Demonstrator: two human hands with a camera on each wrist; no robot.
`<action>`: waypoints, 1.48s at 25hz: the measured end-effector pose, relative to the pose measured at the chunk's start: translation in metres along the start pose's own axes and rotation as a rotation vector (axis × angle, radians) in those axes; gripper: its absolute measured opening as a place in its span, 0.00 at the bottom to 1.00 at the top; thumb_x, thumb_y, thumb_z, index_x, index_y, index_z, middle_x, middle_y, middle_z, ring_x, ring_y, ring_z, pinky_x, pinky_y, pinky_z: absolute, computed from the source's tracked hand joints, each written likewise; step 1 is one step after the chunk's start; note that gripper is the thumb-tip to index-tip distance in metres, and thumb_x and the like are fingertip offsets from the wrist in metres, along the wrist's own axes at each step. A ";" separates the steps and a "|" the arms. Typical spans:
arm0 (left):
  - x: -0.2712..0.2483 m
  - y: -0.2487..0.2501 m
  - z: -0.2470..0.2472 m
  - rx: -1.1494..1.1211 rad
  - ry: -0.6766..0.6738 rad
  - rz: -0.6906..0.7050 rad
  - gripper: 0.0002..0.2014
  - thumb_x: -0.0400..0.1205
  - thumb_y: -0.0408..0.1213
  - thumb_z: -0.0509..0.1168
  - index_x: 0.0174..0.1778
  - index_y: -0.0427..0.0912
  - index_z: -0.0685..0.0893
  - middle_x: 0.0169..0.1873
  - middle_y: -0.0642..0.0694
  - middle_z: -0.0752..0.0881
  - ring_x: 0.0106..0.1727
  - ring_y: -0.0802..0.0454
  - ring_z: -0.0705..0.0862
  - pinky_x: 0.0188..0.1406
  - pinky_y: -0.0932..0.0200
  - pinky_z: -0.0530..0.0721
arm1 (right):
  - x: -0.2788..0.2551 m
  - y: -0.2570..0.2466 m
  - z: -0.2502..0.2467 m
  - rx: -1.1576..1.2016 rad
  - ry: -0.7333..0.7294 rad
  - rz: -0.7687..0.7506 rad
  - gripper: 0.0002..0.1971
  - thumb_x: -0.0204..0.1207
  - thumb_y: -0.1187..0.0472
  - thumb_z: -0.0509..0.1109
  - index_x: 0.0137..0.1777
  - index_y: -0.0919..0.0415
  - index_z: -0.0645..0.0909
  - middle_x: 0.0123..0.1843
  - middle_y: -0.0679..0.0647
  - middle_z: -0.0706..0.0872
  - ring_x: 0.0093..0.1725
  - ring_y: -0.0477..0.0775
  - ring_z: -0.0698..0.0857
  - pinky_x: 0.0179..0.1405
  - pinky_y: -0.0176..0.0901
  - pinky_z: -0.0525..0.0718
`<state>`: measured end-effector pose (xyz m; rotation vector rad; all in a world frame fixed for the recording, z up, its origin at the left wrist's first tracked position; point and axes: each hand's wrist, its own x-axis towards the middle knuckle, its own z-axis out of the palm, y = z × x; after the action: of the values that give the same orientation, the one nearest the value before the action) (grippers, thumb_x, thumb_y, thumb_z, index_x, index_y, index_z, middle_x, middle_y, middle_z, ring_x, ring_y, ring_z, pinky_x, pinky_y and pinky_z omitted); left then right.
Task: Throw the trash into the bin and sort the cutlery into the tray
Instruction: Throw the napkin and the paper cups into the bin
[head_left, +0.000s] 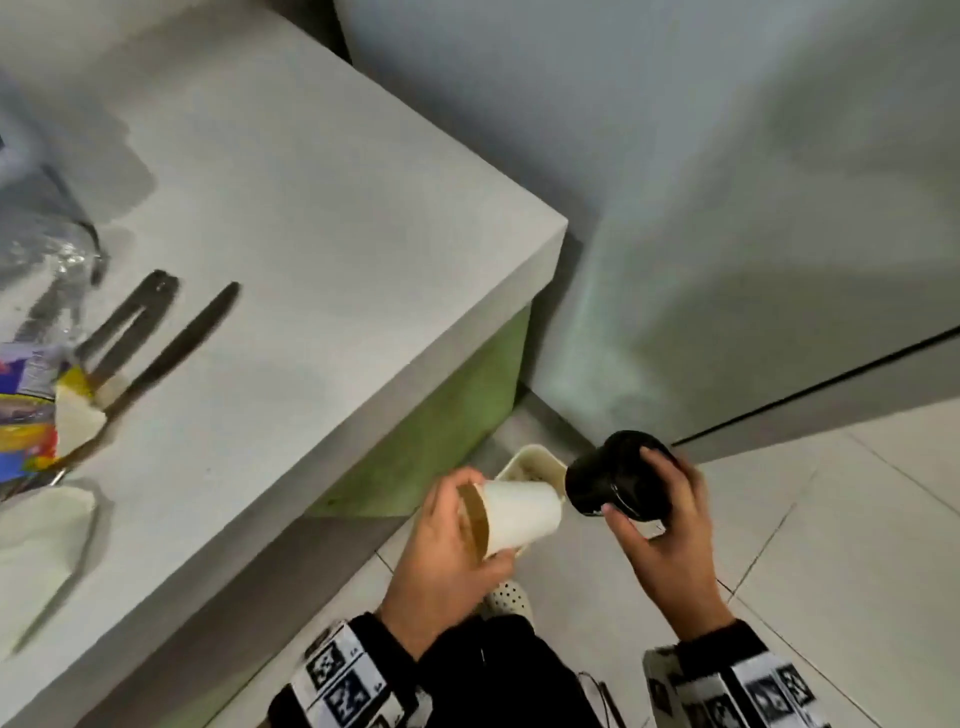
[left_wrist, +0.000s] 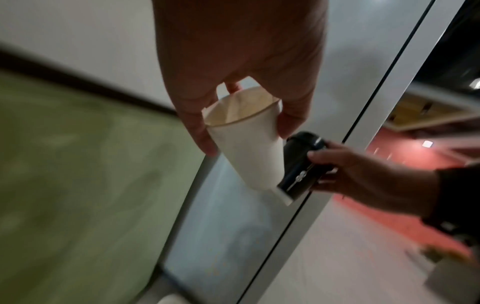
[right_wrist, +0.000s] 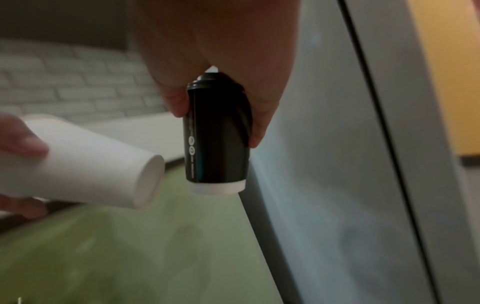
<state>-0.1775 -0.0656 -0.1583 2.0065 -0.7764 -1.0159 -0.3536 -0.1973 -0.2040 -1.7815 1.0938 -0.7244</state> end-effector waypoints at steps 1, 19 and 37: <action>0.015 -0.026 0.017 0.028 -0.002 -0.080 0.32 0.61 0.36 0.74 0.54 0.62 0.67 0.54 0.52 0.77 0.55 0.57 0.81 0.50 0.65 0.82 | -0.008 0.028 0.012 -0.015 -0.015 0.050 0.32 0.60 0.50 0.73 0.63 0.27 0.70 0.68 0.49 0.69 0.68 0.52 0.74 0.69 0.46 0.78; 0.267 -0.373 0.262 0.028 -0.043 -0.833 0.36 0.70 0.47 0.67 0.70 0.35 0.62 0.57 0.34 0.85 0.51 0.42 0.83 0.54 0.51 0.80 | 0.046 0.412 0.245 -0.390 -0.356 0.467 0.33 0.73 0.60 0.72 0.77 0.49 0.64 0.83 0.62 0.50 0.81 0.66 0.59 0.78 0.57 0.69; 0.115 -0.064 0.063 -0.131 -0.170 -0.471 0.16 0.80 0.28 0.60 0.64 0.37 0.81 0.51 0.43 0.83 0.40 0.54 0.79 0.36 0.69 0.77 | 0.060 0.066 0.109 -0.428 -0.559 0.355 0.19 0.75 0.66 0.62 0.64 0.52 0.80 0.59 0.60 0.87 0.58 0.61 0.86 0.60 0.47 0.83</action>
<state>-0.1619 -0.1411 -0.2820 2.0510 -0.3095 -1.4788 -0.2625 -0.2232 -0.3091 -1.8952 1.1743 0.2378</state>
